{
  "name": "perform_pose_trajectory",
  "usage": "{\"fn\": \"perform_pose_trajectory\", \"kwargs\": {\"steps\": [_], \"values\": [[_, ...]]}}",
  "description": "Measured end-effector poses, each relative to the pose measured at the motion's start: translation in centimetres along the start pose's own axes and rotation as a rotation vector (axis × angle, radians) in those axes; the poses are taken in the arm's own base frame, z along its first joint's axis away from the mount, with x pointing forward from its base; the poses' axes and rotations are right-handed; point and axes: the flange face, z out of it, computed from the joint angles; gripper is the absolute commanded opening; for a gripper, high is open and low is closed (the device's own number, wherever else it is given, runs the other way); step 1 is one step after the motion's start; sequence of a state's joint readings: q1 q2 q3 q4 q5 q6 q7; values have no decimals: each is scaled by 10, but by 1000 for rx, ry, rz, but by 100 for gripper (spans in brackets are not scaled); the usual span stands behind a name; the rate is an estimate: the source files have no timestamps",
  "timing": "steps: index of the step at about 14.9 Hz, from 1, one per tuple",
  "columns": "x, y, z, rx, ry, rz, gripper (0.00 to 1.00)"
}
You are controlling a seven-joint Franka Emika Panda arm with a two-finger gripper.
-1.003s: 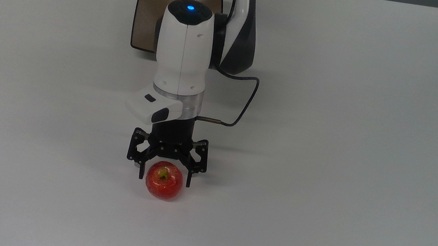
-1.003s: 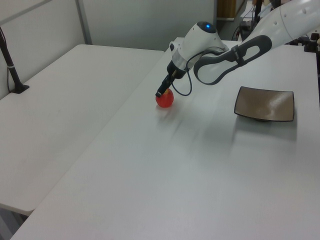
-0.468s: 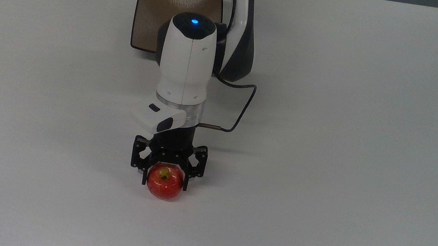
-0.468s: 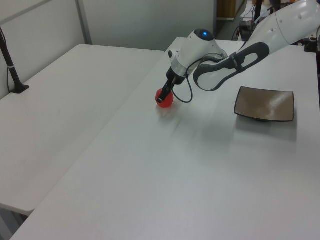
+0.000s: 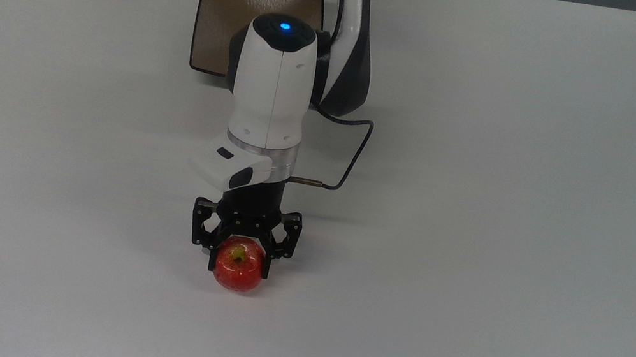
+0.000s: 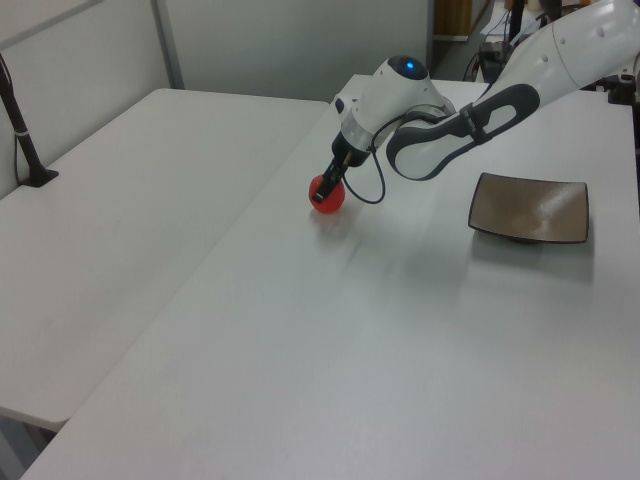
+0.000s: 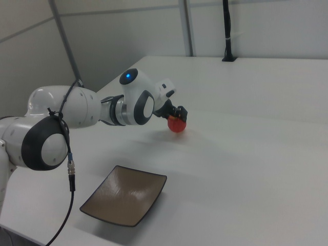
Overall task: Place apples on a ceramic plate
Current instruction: 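Lift the apple and carry it over the brown square plate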
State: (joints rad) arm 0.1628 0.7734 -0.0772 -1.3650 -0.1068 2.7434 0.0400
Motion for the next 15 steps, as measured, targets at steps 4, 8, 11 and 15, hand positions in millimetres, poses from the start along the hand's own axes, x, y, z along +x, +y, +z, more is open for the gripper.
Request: {"fn": "perform_pose_trajectory", "kwargs": {"steps": [4, 8, 11, 15], "values": [[31, 8, -51, -3, 74, 10, 43], [55, 21, -117, -10, 81, 46, 43], [64, 33, -171, -14, 27, 79, 40], [57, 47, -234, 31, -54, 155, 40]]}}
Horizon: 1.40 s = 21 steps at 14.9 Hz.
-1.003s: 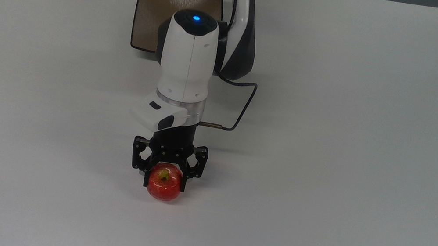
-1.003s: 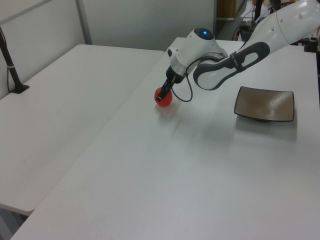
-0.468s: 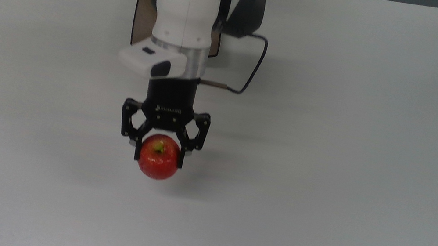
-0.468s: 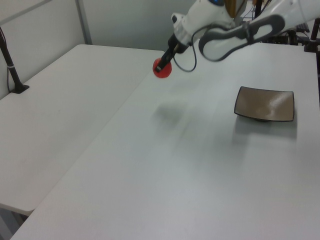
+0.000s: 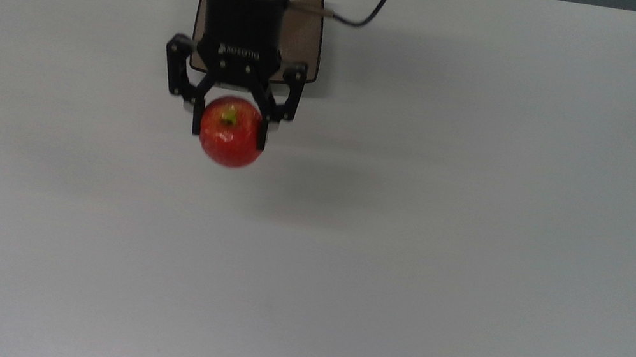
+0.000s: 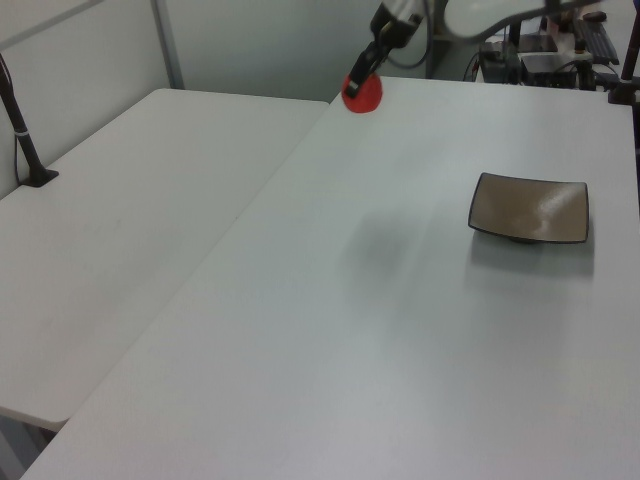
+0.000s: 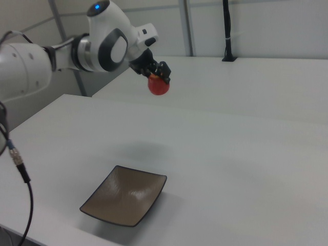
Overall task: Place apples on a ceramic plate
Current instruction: 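Lift the apple and carry it over the brown square plate, then lower the held apple onto the plate and open the gripper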
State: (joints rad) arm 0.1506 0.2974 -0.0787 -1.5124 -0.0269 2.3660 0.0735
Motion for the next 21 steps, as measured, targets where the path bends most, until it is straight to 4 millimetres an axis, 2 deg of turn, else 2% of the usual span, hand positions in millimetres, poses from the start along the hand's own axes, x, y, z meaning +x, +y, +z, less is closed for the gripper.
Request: {"fn": "perform_pose_trajectory", "kwargs": {"steps": [5, 8, 11, 13, 15, 19, 21], "values": [[-31, 7, -55, 23, -141, -3, 40], [-63, 10, -80, 69, -273, -113, 40], [-100, 17, -93, 132, -401, -253, 41], [-124, 23, -90, 159, -450, -315, 42], [-148, 27, -77, 175, -497, -341, 43], [-187, 29, -42, 189, -568, -345, 43], [-210, 31, -18, 185, -560, -341, 43]]}}
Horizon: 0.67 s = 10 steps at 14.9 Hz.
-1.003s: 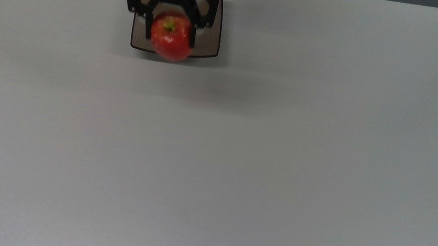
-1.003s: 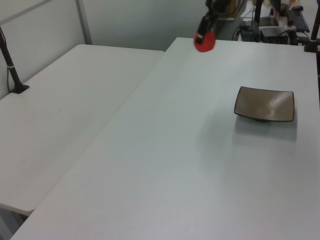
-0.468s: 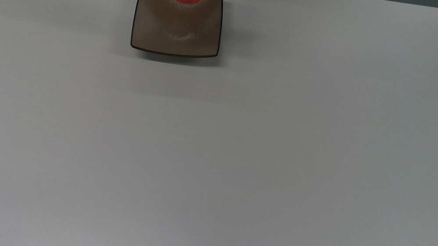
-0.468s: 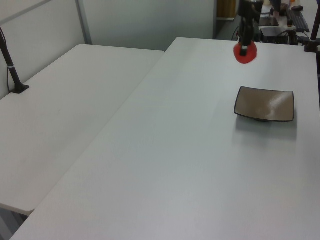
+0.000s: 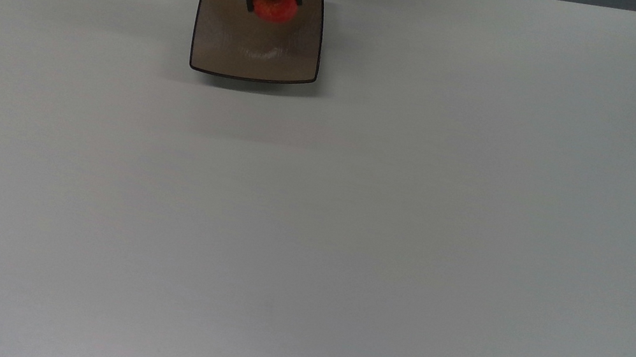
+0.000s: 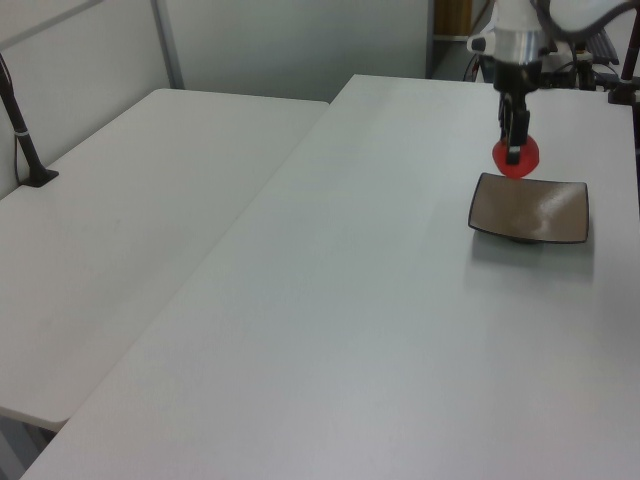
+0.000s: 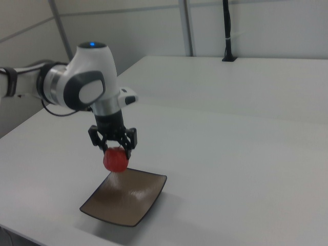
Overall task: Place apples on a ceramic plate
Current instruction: 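Lower the held apple onto the plate and open the gripper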
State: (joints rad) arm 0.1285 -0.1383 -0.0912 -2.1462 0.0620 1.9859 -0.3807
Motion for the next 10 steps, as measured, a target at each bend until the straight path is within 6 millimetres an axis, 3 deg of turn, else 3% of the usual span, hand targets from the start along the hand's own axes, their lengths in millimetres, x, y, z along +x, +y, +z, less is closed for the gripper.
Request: {"fn": "perform_pose_trajectory", "kwargs": {"steps": [5, 10], "values": [[-17, 3, 59, -22, 42, 13, 43], [-42, 8, 100, -70, 143, 40, 43]]}}
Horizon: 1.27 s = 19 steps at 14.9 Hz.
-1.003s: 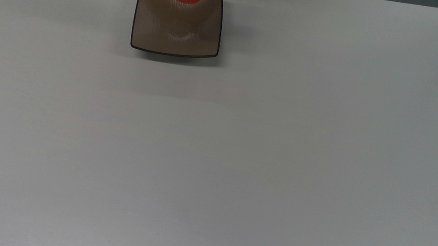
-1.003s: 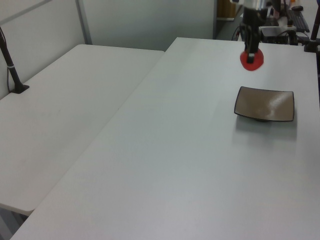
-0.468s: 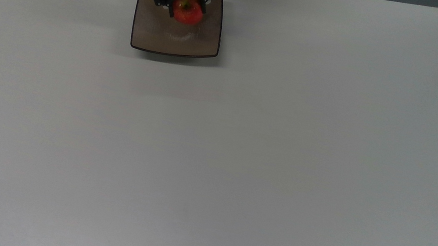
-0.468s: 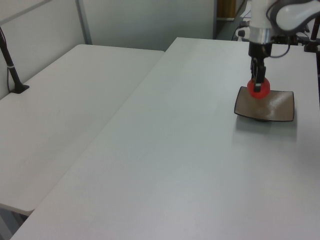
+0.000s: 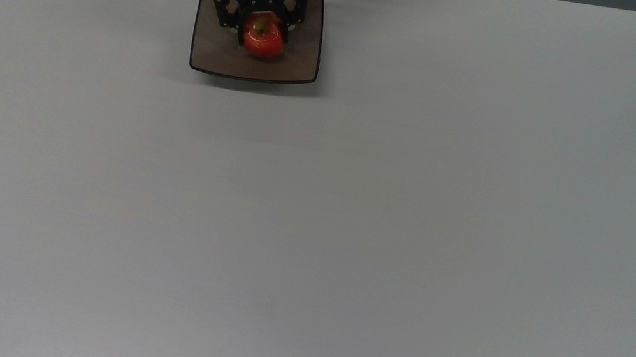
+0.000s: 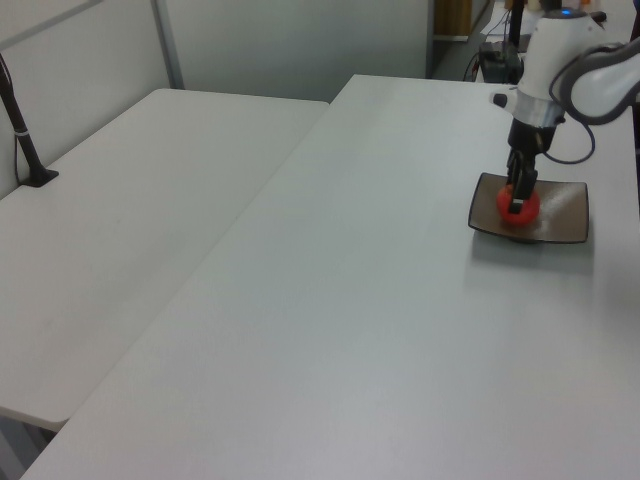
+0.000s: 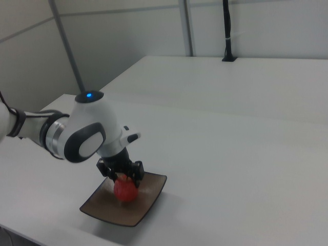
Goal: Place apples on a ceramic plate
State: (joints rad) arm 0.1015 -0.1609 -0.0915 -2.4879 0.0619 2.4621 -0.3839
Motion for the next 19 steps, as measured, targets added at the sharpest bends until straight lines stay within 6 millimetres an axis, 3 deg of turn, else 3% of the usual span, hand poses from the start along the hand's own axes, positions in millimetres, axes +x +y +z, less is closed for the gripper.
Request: {"fn": "perform_pose_trajectory", "kwargs": {"steps": [1, 2, 3, 4, 5, 14, 17, 19], "values": [[-6, -1, 1, -17, 42, 2, 43], [-12, -2, 2, -29, 72, 4, 50], [-15, -2, 2, -34, 87, 6, 65], [-17, -2, 2, -37, 94, 7, 92], [-18, -2, 2, -37, 95, 8, 100], [-24, -3, 4, -24, 63, 11, 100], [-9, -1, -26, -12, 54, 32, 100], [16, -1, -74, -4, 62, 80, 100]]}}
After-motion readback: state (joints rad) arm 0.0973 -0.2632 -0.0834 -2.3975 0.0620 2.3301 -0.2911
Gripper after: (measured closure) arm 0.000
